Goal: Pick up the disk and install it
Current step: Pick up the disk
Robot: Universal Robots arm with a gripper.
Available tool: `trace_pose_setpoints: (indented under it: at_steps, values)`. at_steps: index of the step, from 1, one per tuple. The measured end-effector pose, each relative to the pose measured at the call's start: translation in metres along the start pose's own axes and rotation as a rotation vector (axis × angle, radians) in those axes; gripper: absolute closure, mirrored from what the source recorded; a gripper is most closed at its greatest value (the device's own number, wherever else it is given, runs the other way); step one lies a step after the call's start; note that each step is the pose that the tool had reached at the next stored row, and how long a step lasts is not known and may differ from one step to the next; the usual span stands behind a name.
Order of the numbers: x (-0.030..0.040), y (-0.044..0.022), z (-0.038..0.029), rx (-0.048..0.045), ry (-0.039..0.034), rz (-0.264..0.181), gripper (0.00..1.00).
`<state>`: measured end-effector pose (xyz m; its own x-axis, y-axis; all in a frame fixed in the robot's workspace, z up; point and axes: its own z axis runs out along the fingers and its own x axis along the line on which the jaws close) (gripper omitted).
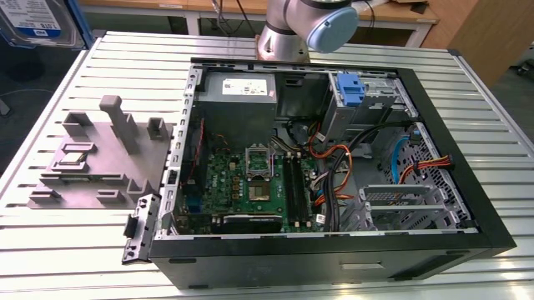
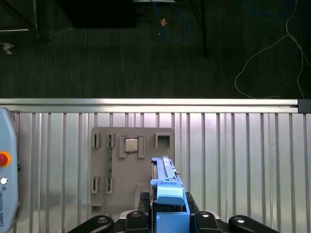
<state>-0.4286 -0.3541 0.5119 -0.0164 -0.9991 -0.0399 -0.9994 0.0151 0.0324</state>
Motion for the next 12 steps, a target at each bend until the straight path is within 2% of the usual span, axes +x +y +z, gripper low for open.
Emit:
trace_pose_setpoints:
  at_steps: [6,12]
  values:
    - [-0.0002,-0.0128,-0.0004,-0.0019,0.0,0.0,0.63]
    - [-0.0002,-0.0152,-0.0004,-0.002,0.0,0.0,0.63]
